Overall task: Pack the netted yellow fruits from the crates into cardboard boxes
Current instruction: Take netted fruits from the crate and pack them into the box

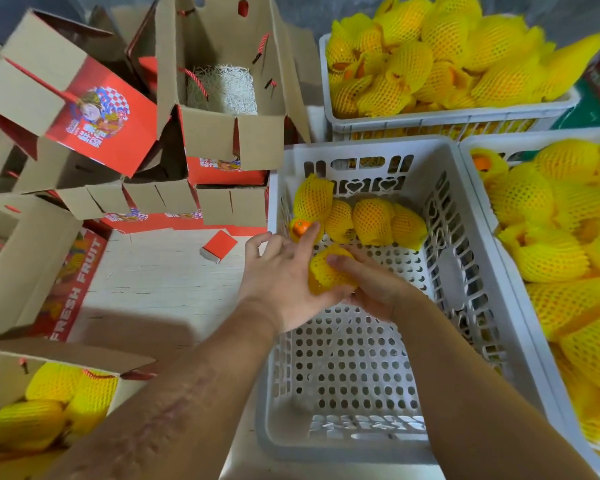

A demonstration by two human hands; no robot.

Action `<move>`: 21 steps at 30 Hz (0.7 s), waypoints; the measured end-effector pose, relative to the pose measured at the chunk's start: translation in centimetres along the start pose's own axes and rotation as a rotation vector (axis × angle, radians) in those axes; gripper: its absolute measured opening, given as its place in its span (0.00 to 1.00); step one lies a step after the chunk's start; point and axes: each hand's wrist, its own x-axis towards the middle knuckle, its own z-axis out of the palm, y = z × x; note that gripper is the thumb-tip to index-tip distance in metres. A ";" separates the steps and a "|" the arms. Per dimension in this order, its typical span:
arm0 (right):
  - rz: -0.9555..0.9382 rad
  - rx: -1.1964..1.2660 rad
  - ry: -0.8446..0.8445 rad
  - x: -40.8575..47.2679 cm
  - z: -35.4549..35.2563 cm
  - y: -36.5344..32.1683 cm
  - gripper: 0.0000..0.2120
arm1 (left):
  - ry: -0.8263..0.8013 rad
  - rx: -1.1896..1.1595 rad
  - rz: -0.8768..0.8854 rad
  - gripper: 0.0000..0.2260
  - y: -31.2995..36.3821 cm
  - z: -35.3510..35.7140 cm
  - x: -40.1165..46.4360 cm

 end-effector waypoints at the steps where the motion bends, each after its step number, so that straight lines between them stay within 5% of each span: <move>1: 0.009 0.025 -0.059 0.1 0.4 0.0 0.24 | -0.015 0.067 0.014 0.45 -0.1 0.0 0.0; 4: 0.051 0.029 -0.119 0.3 1.1 -0.4 0.35 | -0.016 0.160 0.030 0.37 -0.2 0.2 0.1; 6: 0.064 0.017 -0.050 0.5 0.7 -0.5 0.32 | 0.008 0.139 0.023 0.37 -0.3 0.5 0.2; 9: -0.044 -0.115 0.419 2.0 0.0 -1.6 0.22 | 0.067 0.065 0.018 0.36 -0.5 0.7 0.1; 12: -0.118 -0.738 0.790 5.1 -1.9 -3.5 0.28 | 0.055 0.050 0.014 0.35 -0.5 0.7 0.0; 16: -0.009 -1.237 0.680 8.0 -4.6 -4.2 0.35 | 0.043 0.058 0.010 0.34 -0.5 0.7 0.1; 19: -0.100 -1.242 0.733 9.0 -5.9 -3.5 0.28 | 0.058 0.052 0.012 0.35 -0.5 0.9 0.1; 21: -0.073 -1.174 0.793 9.3 -6.3 -2.9 0.37 | 0.069 0.038 0.006 0.34 -0.5 0.9 0.2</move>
